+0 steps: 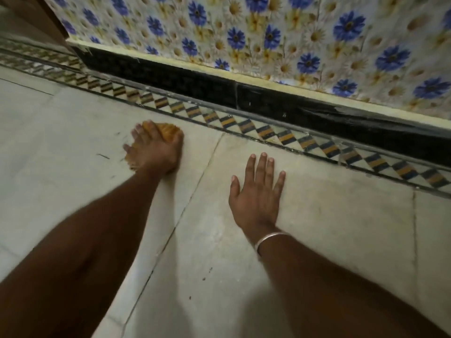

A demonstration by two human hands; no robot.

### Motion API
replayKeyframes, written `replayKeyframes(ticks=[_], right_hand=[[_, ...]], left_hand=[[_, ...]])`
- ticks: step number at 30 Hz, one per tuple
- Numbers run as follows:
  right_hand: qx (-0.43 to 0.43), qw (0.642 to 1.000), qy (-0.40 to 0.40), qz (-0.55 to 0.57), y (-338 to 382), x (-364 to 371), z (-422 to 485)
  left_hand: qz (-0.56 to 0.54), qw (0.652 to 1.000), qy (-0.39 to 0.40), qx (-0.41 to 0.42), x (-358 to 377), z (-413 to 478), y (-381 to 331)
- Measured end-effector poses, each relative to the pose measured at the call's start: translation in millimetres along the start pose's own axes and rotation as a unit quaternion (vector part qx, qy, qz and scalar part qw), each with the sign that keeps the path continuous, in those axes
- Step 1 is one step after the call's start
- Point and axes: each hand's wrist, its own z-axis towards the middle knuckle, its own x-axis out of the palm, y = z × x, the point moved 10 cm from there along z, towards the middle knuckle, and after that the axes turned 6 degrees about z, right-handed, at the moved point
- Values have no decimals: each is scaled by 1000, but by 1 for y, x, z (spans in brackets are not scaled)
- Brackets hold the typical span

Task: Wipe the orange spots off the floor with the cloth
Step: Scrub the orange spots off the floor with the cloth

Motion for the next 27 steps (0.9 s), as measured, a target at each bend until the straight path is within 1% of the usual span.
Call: replayKeyframes(ticks=[2,4,5,6,8,9,10,11,13,14,15,16,18,20,21,22,24,25,26,27], right_hand=[[-1,1000,2,1,2,0,1],[-24,1000,-3,7,8,-3,1],[-39,999,-2,11,11,-4,1],[-55,998,-3,17,14,-5,1],[-87,996,-15,20,19,-7,-1],[-96,995,-15,19,22,-6,-3],[-99,995,-10,15,22,-5,-3],[-97,995,-2,13,21,-3,-3],[-90,996,12,13,18,3,-2],[-88,996,18,13,17,5,-1],[-86,996,22,13,17,6,0],[-85,996,21,14,16,6,0],[-82,996,18,17,16,3,-1],[-86,996,18,22,16,2,0],[-88,996,20,22,17,2,0],[-88,996,23,23,17,3,1],[-91,995,26,42,16,1,-2],[-90,994,30,56,14,2,-1],[-89,993,30,72,13,0,-1],[-85,991,40,96,11,-1,0]], left_hand=[[-11,999,-20,-40,5,-20,22],[-30,998,-29,-54,12,-40,11],[-30,998,-31,-37,16,-45,-6],[-21,999,-34,0,14,-46,-29],[7,994,-36,100,13,-36,-72],[21,991,-31,130,12,-26,-78],[29,991,-29,128,8,-14,-70],[28,994,-29,98,4,-2,-50],[1,1000,-18,-8,2,9,8],[-17,999,-11,-49,4,-1,30],[-28,997,-16,-69,7,-16,43],[-38,997,-31,-67,11,-32,43],[-34,999,-34,-1,21,-50,17],[-18,997,-24,64,20,-40,-2],[-13,997,-27,68,15,-29,1],[-13,998,-31,46,10,-15,12],[-34,998,-18,-59,7,-6,54],[-45,994,-8,-95,11,-14,69],[-47,993,-13,-108,15,-28,75],[-50,993,-29,-102,21,-47,74]])
